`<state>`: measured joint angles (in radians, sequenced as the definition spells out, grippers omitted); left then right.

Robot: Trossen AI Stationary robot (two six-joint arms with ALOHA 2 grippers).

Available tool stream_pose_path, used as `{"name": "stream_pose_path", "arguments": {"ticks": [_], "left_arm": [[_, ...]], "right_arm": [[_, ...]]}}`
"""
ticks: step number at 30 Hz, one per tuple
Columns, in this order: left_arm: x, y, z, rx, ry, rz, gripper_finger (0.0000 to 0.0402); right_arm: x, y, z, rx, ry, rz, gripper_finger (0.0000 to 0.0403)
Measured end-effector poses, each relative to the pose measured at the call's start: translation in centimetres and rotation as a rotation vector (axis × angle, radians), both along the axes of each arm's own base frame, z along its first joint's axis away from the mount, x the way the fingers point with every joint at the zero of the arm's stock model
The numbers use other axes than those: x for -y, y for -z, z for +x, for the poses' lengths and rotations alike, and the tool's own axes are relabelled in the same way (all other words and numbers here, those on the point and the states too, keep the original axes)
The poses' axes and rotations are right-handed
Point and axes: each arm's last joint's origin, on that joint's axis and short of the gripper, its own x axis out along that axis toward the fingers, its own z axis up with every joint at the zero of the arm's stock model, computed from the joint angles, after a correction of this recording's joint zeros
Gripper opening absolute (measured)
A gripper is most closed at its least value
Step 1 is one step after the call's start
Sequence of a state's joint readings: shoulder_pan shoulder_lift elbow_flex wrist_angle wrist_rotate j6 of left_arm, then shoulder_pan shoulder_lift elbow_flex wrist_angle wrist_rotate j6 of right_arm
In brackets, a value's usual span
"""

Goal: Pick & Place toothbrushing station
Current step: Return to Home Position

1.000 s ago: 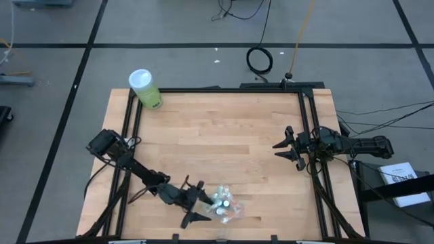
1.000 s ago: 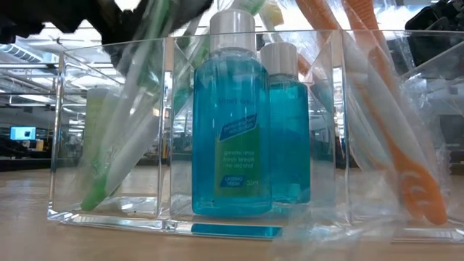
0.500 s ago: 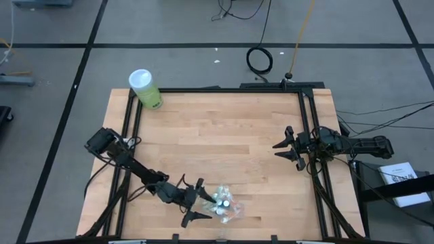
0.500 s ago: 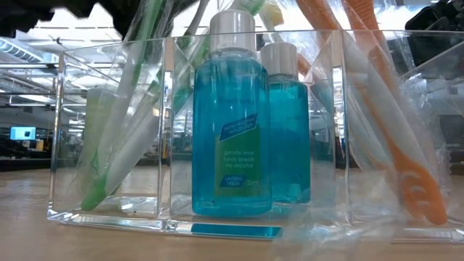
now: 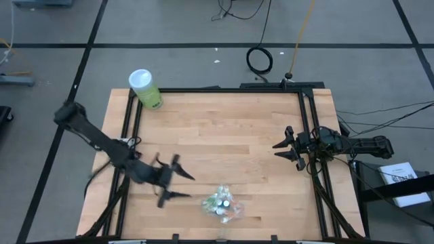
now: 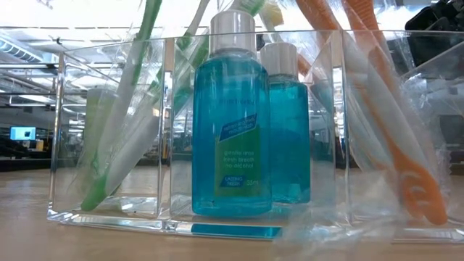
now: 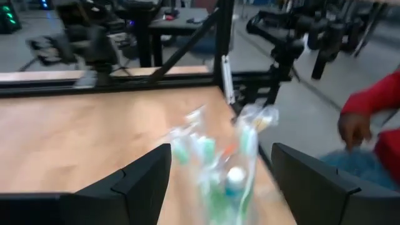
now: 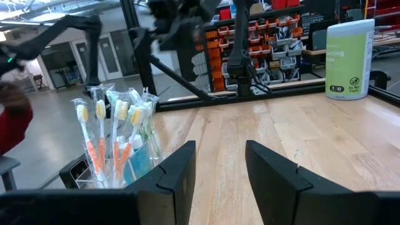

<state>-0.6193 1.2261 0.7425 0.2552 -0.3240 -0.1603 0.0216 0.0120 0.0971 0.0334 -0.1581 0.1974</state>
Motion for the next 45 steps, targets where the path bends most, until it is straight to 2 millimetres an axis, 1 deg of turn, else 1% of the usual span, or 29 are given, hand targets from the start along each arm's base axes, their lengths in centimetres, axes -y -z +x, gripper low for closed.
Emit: {"name": "stream_pose_path", "arguments": {"ticks": [2, 5, 6, 9, 12, 14, 16, 18, 19, 22, 25, 29, 35, 39, 45], "left_arm": [[-1.5, -1.4, -2.0, -0.017, -0.003, 0.066, 0.0285], [-4.0, -3.0, -5.4, -0.02, 0.016, 0.257, 0.0285], [-4.7, -3.3, -6.3, -0.031, 0.012, 0.26, 0.0285], [-6.4, -2.2, -8.3, -0.064, -0.005, 0.265, 0.0285], [-7.8, 0.2, -9.6, 0.001, -0.068, 0.237, 0.0285], [-8.6, 2.3, -10.1, 0.082, -0.11, 0.204, 0.0285], [-9.4, 4.9, -10.7, 0.124, -0.129, 0.183, 0.0285], [-10.1, 6.9, -11.2, 0.162, -0.159, 0.152, 0.0285], [-10.5, 7.5, -11.4, 0.188, -0.183, 0.136, 0.0285], [-11.6, 8.7, -12.0, 0.255, -0.256, 0.099, 0.0285], [-12.4, 9.3, -12.2, 0.273, -0.302, 0.096, 0.0285], [-13.3, 9.4, -12.5, 0.268, -0.301, 0.118, 0.0285], [-14.7, 9.8, -12.5, 0.237, -0.289, 0.103, 0.0285], [-15.3, 9.9, -12.5, 0.232, -0.265, 0.094, 0.0285], [-16.1, 10.1, -12.5, 0.222, -0.325, 0.084, 0.0285]], "right_arm": [[0.0, 0.0, 0.0, 0.001, 0.0, 0.0, 0.013], [0.0, 0.0, 0.0, 0.0, 0.0, 0.0, 0.013], [0.0, 0.0, 0.0, 0.0, 0.0, 0.0, 0.013], [0.0, 0.0, 0.0, 0.001, 0.0, 0.0, 0.013], [0.0, 0.0, 0.0, 0.001, 0.0, 0.0, 0.013], [0.0, 0.0, 0.0, 0.001, 0.0, 0.0, 0.013], [0.0, 0.0, 0.0, 0.0, 0.0, 0.0, 0.013], [0.0, 0.0, 0.0, 0.0, 0.0, 0.0, 0.013], [0.0, 0.0, 0.0, 0.001, 0.0, 0.0, 0.013], [0.0, 0.0, 0.0, 0.001, 0.0, 0.0, 0.013], [0.0, 0.0, 0.0, 0.0, 0.0, 0.0, 0.013], [0.0, 0.0, 0.0, 0.001, 0.0, 0.0, 0.013], [0.0, 0.0, 0.0, 0.0, 0.0, 0.0, 0.013], [0.0, 0.0, 0.0, 0.001, 0.0, 0.0, 0.013], [0.0, 0.0, 0.0, 0.0, 0.0, 0.0, 0.013]]}}
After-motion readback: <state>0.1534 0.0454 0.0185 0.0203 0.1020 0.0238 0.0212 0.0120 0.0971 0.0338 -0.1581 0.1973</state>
